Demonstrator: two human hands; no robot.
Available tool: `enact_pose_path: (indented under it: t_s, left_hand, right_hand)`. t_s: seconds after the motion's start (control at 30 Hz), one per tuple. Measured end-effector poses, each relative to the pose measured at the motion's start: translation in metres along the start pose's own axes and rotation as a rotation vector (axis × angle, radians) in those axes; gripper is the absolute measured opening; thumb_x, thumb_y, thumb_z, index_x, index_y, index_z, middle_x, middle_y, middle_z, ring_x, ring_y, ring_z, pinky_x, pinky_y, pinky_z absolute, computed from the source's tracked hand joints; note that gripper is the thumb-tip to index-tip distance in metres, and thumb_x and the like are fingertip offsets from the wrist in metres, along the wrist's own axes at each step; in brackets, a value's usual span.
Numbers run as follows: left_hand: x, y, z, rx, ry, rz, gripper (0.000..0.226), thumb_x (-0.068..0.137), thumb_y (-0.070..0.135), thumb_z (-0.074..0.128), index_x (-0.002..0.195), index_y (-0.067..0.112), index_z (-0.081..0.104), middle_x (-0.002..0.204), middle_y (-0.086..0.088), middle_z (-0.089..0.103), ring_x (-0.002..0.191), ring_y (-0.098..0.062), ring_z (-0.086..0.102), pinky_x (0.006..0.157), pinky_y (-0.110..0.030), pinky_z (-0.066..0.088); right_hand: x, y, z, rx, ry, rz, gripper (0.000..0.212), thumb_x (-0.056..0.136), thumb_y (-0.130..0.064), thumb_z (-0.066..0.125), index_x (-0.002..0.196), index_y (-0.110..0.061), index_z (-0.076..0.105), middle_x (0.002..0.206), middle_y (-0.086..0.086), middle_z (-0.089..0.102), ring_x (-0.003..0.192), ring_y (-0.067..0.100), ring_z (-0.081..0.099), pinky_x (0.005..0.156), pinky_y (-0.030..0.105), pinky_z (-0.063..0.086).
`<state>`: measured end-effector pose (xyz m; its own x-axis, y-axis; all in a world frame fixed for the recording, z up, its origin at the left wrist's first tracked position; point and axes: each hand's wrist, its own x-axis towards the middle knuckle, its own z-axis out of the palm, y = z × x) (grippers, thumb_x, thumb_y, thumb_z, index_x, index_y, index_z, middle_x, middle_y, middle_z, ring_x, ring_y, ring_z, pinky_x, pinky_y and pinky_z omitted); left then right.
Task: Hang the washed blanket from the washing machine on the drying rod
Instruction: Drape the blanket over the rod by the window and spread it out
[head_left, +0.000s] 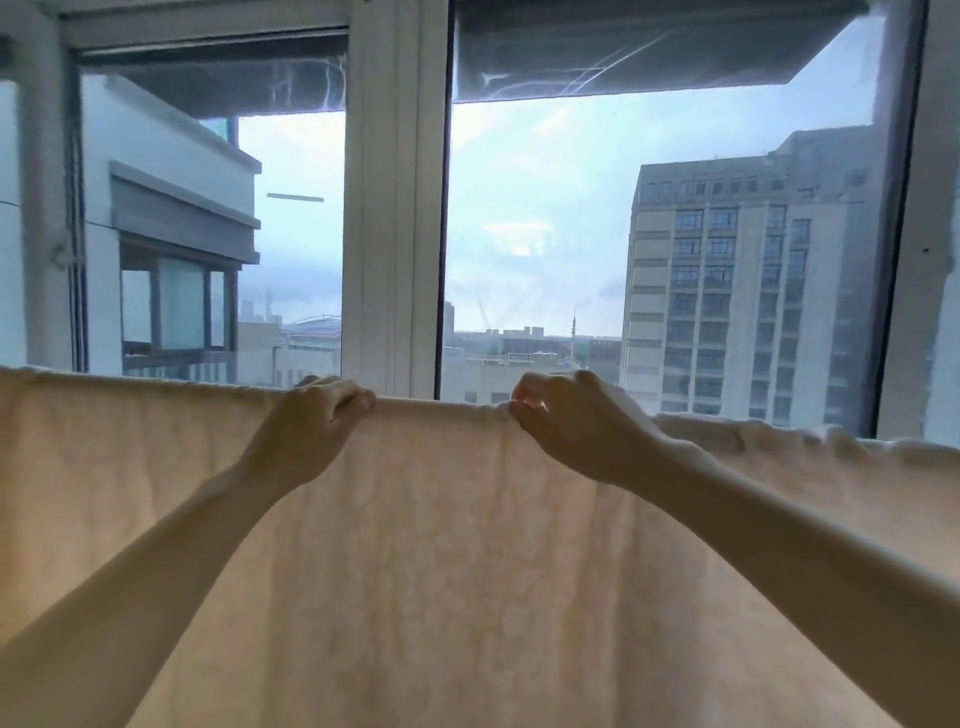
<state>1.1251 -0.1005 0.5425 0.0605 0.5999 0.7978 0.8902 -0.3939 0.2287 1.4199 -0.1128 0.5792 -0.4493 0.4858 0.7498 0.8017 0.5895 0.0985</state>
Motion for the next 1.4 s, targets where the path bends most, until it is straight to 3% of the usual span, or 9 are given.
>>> enact_pose_path:
  t_s: [0.23,0.33,0.43,0.63,0.77,0.87,1.1,1.23,1.4]
  left_hand:
    - [-0.004,-0.085,-0.035,0.100,-0.027,0.089,0.045,0.098,0.046,0.039,0.127,0.017,0.059,0.123,0.001,0.064,0.112,-0.018,0.058,0.095,-0.038,0.048]
    - [-0.006,-0.106,-0.042,0.096,-0.002,0.166,0.041,0.095,0.036,0.049,0.129,0.015,0.060,0.120,-0.002,0.066,0.107,-0.019,0.062,0.092,-0.034,0.051]
    - [-0.007,-0.115,-0.044,0.081,0.045,0.231,0.035,0.090,0.025,0.061,0.122,0.012,0.065,0.115,-0.002,0.069,0.102,-0.019,0.065,0.090,-0.027,0.050]
    - [-0.008,-0.122,-0.037,0.000,0.170,0.270,0.033,0.085,0.034,0.060,0.105,0.011,0.073,0.101,0.001,0.073,0.082,-0.011,0.070,0.080,-0.023,0.055]
    - [-0.009,-0.120,-0.033,-0.035,0.246,0.267,0.026,0.088,0.035,0.063,0.099,0.015,0.076,0.097,0.006,0.074,0.080,-0.006,0.069,0.079,-0.015,0.051]
    - [-0.013,-0.118,-0.028,-0.044,0.279,0.261,0.028,0.088,0.036,0.062,0.099,0.015,0.076,0.099,0.006,0.073,0.086,-0.005,0.068,0.083,-0.015,0.050]
    - [-0.020,-0.113,-0.026,-0.044,0.303,0.229,0.021,0.089,0.026,0.064,0.102,0.014,0.075,0.103,0.002,0.073,0.096,-0.010,0.068,0.090,-0.019,0.049]
    - [-0.027,-0.111,-0.026,-0.056,0.304,0.214,0.023,0.084,0.016,0.068,0.106,0.014,0.073,0.107,0.002,0.072,0.103,-0.012,0.067,0.093,-0.023,0.050]
    - [-0.043,-0.109,-0.030,0.033,0.260,0.245,0.020,0.084,0.018,0.068,0.100,0.009,0.075,0.103,-0.002,0.073,0.101,-0.017,0.068,0.090,-0.031,0.054]
  right_hand:
    - [0.041,-0.063,0.043,0.014,0.007,-0.029,0.037,0.096,-0.046,0.049,0.121,-0.021,0.062,0.103,-0.001,0.072,0.087,0.014,0.070,0.076,0.037,0.058]
    - [0.053,-0.085,0.061,-0.003,0.007,-0.049,0.038,0.097,-0.045,0.048,0.123,-0.020,0.060,0.102,0.000,0.073,0.085,0.015,0.070,0.074,0.037,0.059]
    - [0.061,-0.102,0.078,-0.095,0.016,-0.058,0.032,0.099,-0.044,0.044,0.101,-0.022,0.067,0.083,-0.007,0.069,0.069,0.008,0.065,0.068,0.033,0.058]
    - [0.069,-0.110,0.093,-0.026,0.057,-0.043,0.031,0.097,-0.042,0.048,0.096,-0.023,0.072,0.078,-0.010,0.071,0.067,0.005,0.066,0.069,0.030,0.058]
    - [0.060,-0.109,0.100,0.045,0.161,-0.129,0.022,0.090,-0.028,0.060,0.106,-0.022,0.074,0.107,-0.004,0.073,0.110,0.013,0.064,0.090,0.027,0.054]
    - [0.052,-0.107,0.102,0.048,0.145,-0.239,0.028,0.091,-0.031,0.052,0.105,-0.019,0.074,0.121,-0.005,0.066,0.129,0.013,0.050,0.101,0.024,0.045]
    - [0.056,-0.108,0.081,0.035,0.146,-0.072,0.042,0.089,-0.045,0.057,0.124,-0.023,0.059,0.121,-0.005,0.067,0.103,0.010,0.067,0.083,0.034,0.058]
    - [0.052,-0.111,0.082,-0.071,0.248,-0.173,0.012,0.084,-0.027,0.073,0.096,-0.027,0.075,0.091,-0.013,0.074,0.082,0.006,0.071,0.070,0.024,0.058]
    - [0.046,-0.104,0.097,0.098,0.302,-0.276,0.016,0.084,-0.012,0.070,0.099,-0.012,0.075,0.105,0.002,0.073,0.109,0.012,0.063,0.102,0.025,0.044]
